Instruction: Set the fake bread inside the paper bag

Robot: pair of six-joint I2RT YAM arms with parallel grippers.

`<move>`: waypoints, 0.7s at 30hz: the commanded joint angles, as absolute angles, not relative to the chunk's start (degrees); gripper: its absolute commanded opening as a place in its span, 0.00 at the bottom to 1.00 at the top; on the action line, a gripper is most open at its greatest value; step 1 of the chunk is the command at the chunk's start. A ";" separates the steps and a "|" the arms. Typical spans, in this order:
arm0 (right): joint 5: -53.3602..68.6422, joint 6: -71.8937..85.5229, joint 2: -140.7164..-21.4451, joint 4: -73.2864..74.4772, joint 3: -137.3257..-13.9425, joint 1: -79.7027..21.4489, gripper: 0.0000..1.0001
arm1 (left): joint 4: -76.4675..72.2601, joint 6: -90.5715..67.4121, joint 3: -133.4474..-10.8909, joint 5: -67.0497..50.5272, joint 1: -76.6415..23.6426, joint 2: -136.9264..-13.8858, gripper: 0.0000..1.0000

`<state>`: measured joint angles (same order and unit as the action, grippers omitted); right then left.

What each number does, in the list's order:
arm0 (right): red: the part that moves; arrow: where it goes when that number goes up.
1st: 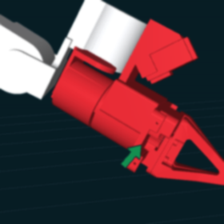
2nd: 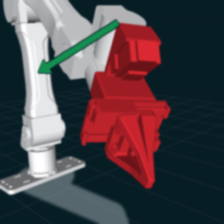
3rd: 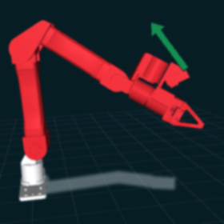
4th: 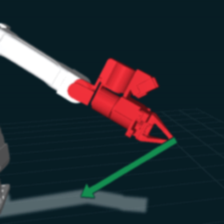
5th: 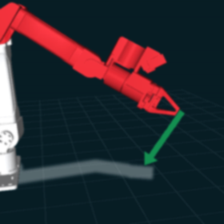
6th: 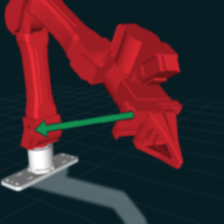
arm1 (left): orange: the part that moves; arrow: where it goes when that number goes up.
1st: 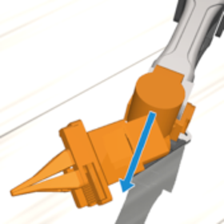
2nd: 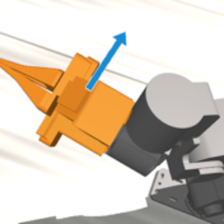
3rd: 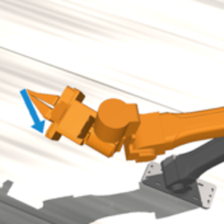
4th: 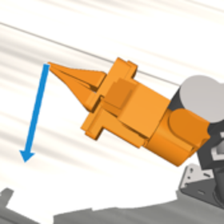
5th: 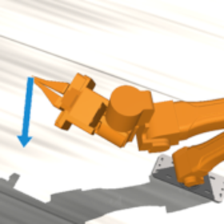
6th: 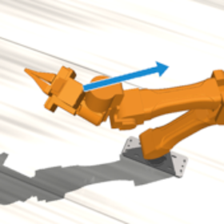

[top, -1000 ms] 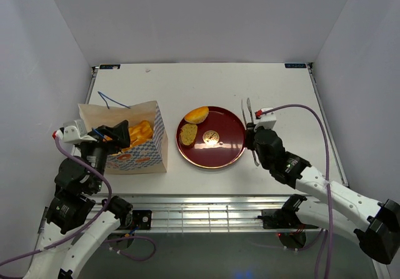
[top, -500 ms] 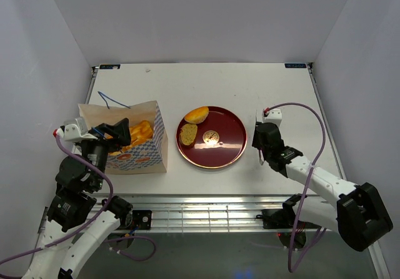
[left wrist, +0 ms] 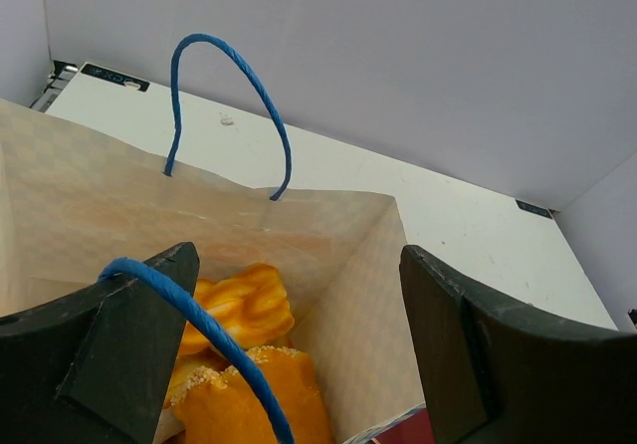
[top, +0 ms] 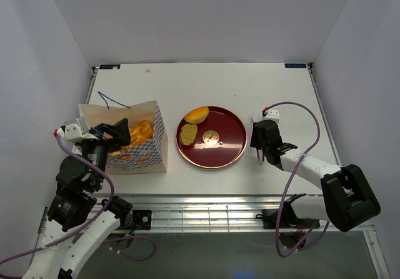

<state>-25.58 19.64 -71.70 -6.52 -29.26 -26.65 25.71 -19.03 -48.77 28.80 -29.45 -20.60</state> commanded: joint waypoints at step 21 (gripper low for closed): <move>-20.31 20.30 -78.48 -10.28 -32.87 -22.85 0.62 | 27.68 -18.11 -48.51 30.50 -29.62 -19.69 0.92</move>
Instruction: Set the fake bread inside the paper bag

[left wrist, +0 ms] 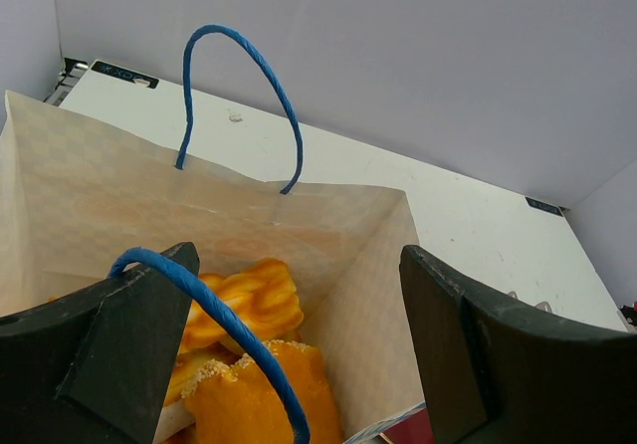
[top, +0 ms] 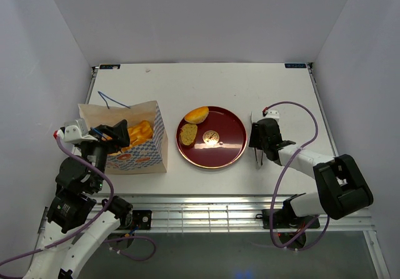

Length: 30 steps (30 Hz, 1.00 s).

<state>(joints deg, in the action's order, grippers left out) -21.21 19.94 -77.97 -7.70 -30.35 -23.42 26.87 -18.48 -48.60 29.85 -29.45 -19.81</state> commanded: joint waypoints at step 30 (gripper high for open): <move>-19.25 19.60 -78.67 -5.54 -35.60 -22.06 0.77 | 35.50 -22.06 -55.01 28.04 -29.62 -19.86 0.98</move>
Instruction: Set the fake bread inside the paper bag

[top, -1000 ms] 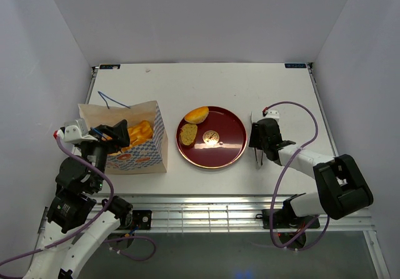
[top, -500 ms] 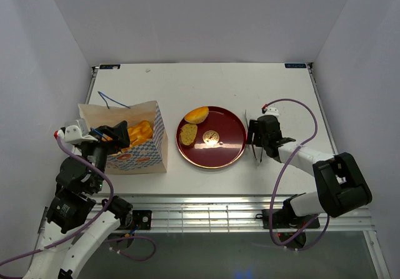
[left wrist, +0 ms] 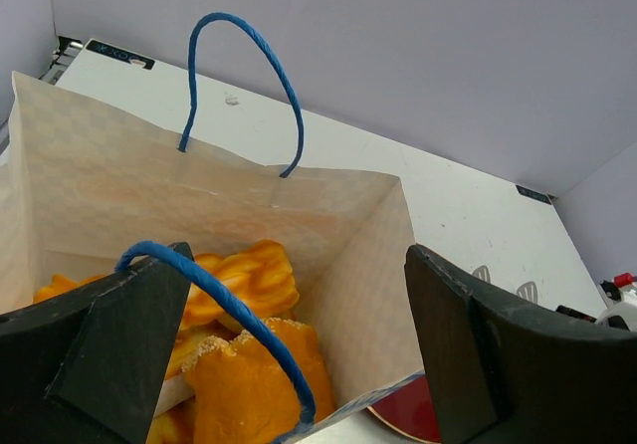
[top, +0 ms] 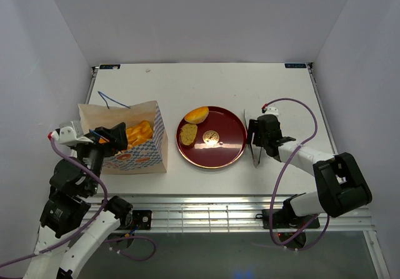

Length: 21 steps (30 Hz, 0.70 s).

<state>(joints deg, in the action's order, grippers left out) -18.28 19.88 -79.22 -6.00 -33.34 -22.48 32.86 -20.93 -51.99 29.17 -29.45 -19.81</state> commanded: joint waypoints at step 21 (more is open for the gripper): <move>-9.31 18.19 -57.33 15.63 -49.03 -22.06 0.90 | 38.07 -17.93 -65.92 26.90 -29.62 -23.81 0.96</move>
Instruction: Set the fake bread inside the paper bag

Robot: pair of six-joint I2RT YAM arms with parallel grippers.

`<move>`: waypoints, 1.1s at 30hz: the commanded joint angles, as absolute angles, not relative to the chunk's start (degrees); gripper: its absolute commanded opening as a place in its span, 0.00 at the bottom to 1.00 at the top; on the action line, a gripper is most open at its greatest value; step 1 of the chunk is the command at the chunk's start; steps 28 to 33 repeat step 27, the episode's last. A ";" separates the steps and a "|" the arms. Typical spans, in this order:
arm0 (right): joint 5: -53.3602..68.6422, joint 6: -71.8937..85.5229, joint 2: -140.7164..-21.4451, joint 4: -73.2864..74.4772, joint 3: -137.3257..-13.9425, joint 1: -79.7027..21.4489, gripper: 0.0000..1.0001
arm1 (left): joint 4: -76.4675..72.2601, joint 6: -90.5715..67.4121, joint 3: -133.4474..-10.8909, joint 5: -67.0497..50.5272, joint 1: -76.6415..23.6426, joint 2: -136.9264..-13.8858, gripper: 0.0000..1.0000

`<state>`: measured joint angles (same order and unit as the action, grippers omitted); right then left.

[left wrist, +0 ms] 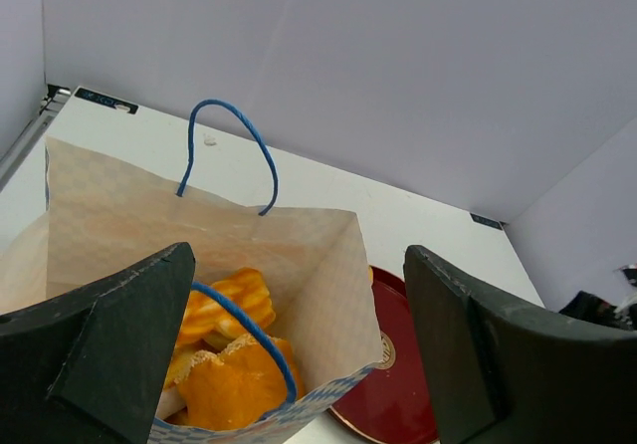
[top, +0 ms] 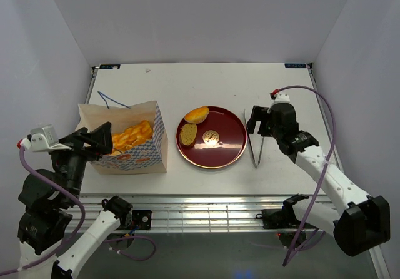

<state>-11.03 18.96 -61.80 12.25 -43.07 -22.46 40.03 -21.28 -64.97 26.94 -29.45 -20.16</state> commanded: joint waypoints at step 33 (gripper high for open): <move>-3.60 23.20 -50.01 21.71 -56.95 -22.06 0.90 | 33.31 -17.23 -61.79 25.93 -29.62 -28.04 0.96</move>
